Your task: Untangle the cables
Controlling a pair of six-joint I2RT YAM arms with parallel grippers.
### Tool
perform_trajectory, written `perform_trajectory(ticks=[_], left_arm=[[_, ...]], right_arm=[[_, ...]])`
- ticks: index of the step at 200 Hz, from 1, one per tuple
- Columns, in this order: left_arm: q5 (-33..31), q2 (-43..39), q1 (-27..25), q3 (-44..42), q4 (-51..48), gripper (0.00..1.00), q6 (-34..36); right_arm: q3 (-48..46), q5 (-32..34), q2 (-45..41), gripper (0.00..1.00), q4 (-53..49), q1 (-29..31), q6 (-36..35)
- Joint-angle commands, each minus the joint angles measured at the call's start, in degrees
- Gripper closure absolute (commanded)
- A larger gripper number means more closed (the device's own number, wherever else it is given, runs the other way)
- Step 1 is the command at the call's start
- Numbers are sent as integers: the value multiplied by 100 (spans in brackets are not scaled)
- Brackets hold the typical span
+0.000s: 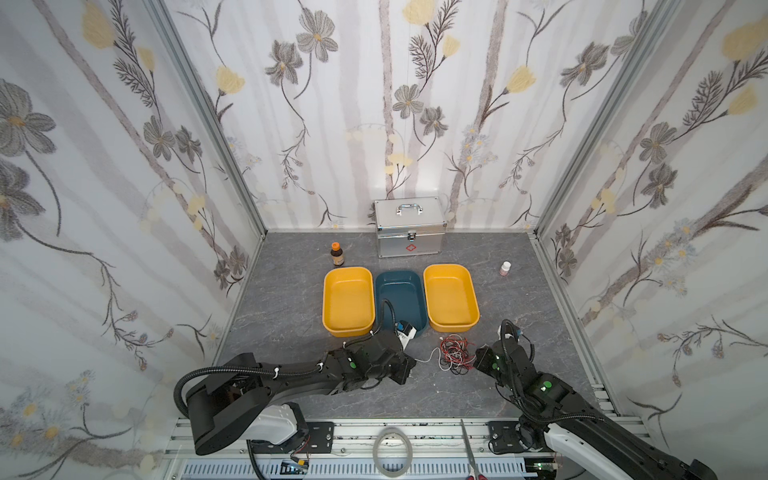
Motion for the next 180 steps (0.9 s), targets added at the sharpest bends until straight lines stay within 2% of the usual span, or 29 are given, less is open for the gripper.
perform_trajectory(ticks=[1, 44, 74, 83, 108, 134, 158, 180], left_arm=[[-490, -269, 76, -76, -192, 100, 2], [-626, -818, 323, -281, -250, 100, -37], [-573, -1072, 469, -284, -405, 100, 42], [-492, -1079, 484, -282, -377, 100, 59], [-354, -942, 479, -250, -280, 100, 43], [-336, -905, 483, -226, -246, 100, 52], [-331, -992, 484, -214, -262, 100, 64], [-373, -1084, 492, -213, -351, 100, 79]], right_arm=[[22, 357, -200, 94, -216, -64, 140], [45, 308, -602, 92, -341, -233, 69], [217, 51, -529, 84, -289, -236, -190], [263, -63, -511, 81, -211, -236, -262], [376, -468, -337, 62, 83, -225, -426], [495, -705, 19, 55, 209, -189, -589], [496, -847, 331, 44, 352, -122, -708], [522, -972, 526, 39, 489, -82, -753]])
